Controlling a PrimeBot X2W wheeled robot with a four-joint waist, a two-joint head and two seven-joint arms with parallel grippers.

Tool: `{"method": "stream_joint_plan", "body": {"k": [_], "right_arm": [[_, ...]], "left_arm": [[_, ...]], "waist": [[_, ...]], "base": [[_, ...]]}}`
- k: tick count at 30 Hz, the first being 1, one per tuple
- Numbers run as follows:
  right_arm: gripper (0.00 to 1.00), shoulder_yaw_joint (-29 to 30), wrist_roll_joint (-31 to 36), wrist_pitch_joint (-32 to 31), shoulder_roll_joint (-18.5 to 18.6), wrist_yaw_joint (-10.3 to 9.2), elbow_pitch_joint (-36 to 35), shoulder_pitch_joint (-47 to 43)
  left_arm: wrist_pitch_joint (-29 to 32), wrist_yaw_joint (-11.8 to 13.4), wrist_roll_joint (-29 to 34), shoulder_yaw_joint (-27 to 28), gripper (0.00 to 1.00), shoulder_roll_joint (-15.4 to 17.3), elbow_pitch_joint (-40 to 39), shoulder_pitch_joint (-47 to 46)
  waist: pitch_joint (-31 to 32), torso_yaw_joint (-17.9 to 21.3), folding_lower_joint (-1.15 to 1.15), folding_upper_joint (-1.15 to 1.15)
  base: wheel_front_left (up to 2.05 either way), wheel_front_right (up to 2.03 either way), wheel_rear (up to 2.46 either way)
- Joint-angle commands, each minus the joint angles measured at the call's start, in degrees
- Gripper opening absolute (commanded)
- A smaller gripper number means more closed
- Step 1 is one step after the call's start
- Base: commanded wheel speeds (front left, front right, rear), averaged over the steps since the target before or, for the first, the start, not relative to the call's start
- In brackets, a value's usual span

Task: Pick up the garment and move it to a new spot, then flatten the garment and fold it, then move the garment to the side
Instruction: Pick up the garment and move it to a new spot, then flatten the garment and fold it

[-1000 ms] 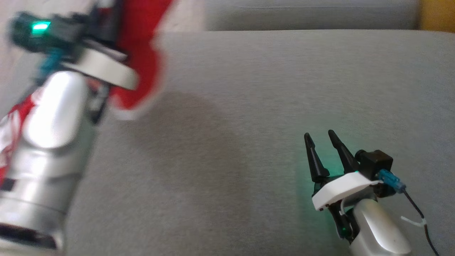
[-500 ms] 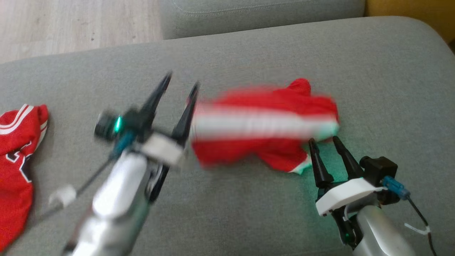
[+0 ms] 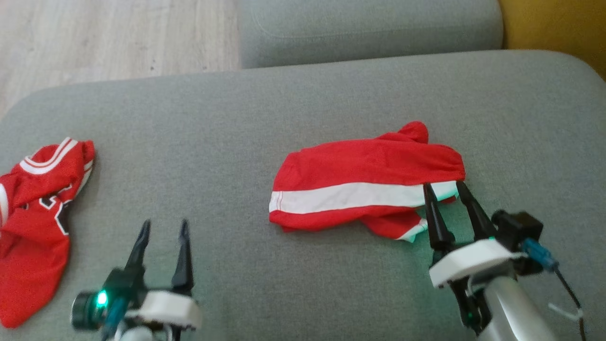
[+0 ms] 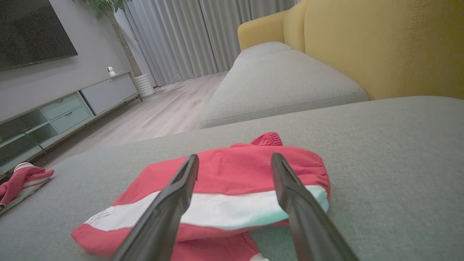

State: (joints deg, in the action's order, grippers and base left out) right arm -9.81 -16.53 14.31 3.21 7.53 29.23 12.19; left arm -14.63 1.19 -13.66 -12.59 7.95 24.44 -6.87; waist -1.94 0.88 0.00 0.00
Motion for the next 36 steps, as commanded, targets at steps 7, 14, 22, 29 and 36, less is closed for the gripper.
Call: {"method": "stream_joint_plan", "body": {"k": [7, 14, 22, 29, 36], "right_arm": [[1.00, 0.43, 0.95, 0.69, -0.33, -0.04, -1.96, -2.39], [1.00, 0.89, 1.08, 0.69, -0.33, -0.04, -1.72, -4.16], [1.00, -0.17, 1.06, 0.69, -0.33, -0.04, -1.60, -3.64], [1.00, -1.48, 1.87, 0.69, -0.33, -0.04, -1.61, -2.02], [1.00, -2.01, 2.05, 0.69, -0.33, -0.04, -2.02, 0.54]], "left_arm": [[-0.37, -0.39, 3.70, 9.05, 1.00, -2.86, -6.21, 6.66], [-0.37, -2.11, 6.03, 11.96, 1.00, -4.25, -6.09, 9.54], [-0.37, -4.54, 7.14, 10.89, 1.00, -4.90, -4.54, 6.86], [-0.37, -7.51, 4.67, 2.50, 1.00, -5.05, 1.00, -2.27], [-0.37, -8.37, -1.81, -4.41, 1.00, -5.06, 10.89, -12.68]], "waist": [[2.58, -1.10, 0.00, 0.00], [3.65, -1.42, 0.00, 0.00], [2.52, -0.53, 0.00, 0.00], [-1.38, 2.77, 0.00, 0.00], [-5.91, 7.84, 0.00, 0.00]], "base": [[0.00, 0.00, 0.00], [0.00, 0.00, 0.00], [0.00, 0.00, 0.00], [0.00, 0.00, 0.00], [0.00, 0.00, 0.00]]}}
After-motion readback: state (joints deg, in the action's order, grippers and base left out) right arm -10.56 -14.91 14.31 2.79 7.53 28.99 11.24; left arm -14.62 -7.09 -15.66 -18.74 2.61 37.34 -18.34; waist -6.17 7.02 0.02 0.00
